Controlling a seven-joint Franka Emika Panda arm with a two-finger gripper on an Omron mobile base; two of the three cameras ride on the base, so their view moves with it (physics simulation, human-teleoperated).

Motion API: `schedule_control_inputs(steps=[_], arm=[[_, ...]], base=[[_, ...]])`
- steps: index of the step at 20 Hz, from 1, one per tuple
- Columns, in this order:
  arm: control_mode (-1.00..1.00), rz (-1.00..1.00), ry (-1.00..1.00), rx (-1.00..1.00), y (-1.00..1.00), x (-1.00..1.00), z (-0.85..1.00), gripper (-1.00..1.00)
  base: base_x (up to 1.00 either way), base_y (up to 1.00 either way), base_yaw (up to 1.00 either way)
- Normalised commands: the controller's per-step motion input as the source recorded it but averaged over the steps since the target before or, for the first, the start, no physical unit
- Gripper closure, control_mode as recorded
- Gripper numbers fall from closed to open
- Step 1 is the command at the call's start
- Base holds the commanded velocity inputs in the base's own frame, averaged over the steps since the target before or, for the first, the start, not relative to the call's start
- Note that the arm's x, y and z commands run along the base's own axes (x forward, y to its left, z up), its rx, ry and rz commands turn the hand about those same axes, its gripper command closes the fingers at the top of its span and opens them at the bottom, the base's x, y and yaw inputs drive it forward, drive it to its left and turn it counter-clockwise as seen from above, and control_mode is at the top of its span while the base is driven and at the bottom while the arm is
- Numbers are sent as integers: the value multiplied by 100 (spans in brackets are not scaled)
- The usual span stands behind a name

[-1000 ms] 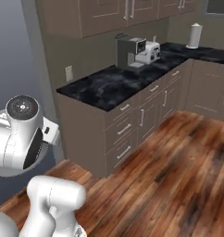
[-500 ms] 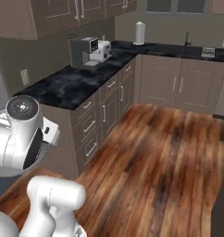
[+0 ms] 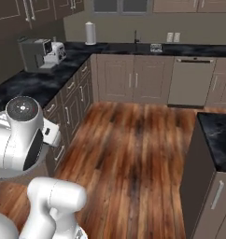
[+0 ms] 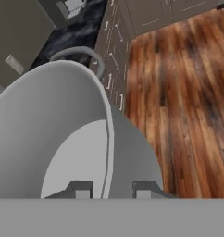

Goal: Move the pot and pan from the stove into the sink.

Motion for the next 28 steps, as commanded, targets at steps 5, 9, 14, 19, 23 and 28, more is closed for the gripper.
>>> schedule_control_inputs(steps=[5,9,14,19,23,28], arm=[[100,0,0,0,0,0,0,100],[100,0,0,0,0,0,0,100],[100,0,0,0,0,0,0,100],[100,0,0,0,0,0,0,100],[100,0,0,0,0,0,0,100],[100,0,0,0,0,0,0,100]], base=[[0,-28,-34],[0,0,-2],[18,0,0],[61,2,0],[77,3,0],[82,0,0]])
